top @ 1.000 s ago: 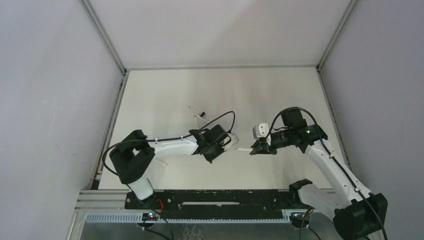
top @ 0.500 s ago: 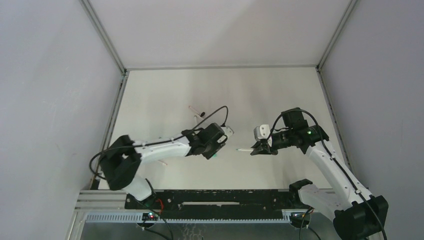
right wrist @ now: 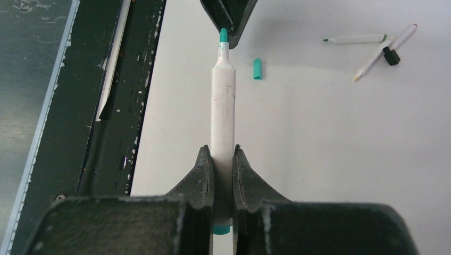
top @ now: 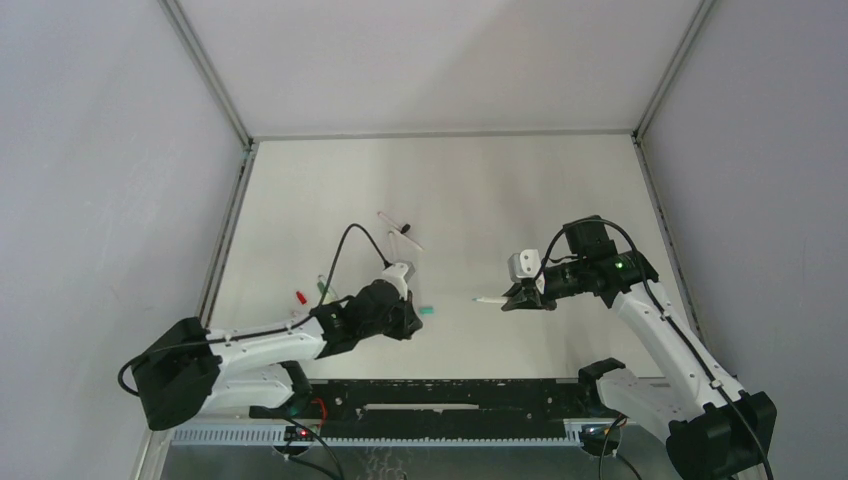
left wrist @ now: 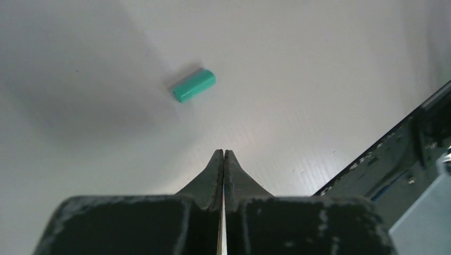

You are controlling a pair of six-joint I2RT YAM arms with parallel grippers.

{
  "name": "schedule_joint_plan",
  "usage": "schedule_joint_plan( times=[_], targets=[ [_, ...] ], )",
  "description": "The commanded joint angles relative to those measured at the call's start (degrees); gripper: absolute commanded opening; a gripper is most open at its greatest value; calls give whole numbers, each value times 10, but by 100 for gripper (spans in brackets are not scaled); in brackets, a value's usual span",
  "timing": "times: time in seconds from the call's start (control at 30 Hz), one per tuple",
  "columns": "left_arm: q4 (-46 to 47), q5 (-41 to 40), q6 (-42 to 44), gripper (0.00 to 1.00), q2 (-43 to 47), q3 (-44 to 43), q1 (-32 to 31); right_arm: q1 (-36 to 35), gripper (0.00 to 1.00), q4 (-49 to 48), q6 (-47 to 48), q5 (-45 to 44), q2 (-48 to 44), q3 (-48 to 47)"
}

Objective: Insert the pens into the pen caps
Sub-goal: Move the pen cap to the center of the board, then insert the pen cap onto the pen.

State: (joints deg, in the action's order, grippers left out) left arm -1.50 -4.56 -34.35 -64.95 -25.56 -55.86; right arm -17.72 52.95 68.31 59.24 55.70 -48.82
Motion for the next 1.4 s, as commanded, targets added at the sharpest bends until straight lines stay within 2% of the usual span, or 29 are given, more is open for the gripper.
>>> schedule_joint_plan(
  times=[0.0, 0.17, 0.33, 0.5, 0.63, 1.13, 1.37],
  targets=[
    [124, 17, -145, 0, -29, 22, 0, 3, 0, 4, 10, 13, -7, -17],
    [109, -16, -161, 0, -94, -6, 0, 7, 0, 6, 10, 15, -9, -17],
    [52, -55, -163, 0, -159, -50, 0, 12, 0, 11, 16, 16, -11, -17],
    [39, -84, -165, 0, -194, -73, 1, 16, 0, 17, 22, 17, -13, -17],
    [-20, -122, -152, 0, -215, -103, 1, 19, 0, 21, 25, 19, -15, -17],
    [-89, -140, -127, 0, -203, -125, 1, 26, 0, 29, 34, 24, -20, -17],
    [-108, -142, -122, 3, -189, -121, 2, 28, 0, 33, 38, 27, -21, -17]
  ],
)
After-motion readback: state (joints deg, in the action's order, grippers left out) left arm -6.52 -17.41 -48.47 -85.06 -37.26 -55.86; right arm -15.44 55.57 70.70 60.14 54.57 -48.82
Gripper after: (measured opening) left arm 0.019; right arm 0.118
